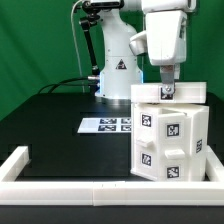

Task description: Assemble cabinet

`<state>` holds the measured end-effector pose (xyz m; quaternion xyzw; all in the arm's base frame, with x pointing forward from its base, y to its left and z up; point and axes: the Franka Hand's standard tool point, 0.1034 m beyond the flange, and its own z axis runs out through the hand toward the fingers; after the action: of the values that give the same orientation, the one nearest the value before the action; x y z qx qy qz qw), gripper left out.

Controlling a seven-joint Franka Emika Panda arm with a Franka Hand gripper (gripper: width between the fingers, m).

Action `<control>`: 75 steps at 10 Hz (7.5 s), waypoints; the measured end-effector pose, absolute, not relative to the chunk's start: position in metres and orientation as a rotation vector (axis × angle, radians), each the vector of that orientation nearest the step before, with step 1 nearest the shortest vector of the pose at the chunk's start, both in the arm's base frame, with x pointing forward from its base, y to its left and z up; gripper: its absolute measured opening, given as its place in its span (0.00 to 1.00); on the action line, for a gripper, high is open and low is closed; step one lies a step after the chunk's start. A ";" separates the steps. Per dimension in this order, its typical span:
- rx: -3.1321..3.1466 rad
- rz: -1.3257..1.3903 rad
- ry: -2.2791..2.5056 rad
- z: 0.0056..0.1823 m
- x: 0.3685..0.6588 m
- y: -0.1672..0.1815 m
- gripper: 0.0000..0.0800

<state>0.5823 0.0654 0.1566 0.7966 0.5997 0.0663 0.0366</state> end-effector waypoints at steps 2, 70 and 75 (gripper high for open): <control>2.488 0.206 1.789 0.157 0.583 0.064 0.70; 2.287 0.144 2.055 0.174 0.595 0.082 1.00; 2.052 0.058 2.270 0.155 0.591 0.081 1.00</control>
Offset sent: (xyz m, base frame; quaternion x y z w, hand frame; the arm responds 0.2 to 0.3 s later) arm 0.0012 -0.0149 0.0009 -0.0005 0.0378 0.2406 0.9699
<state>0.5911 0.0808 0.1549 0.6699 0.7411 0.0188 0.0406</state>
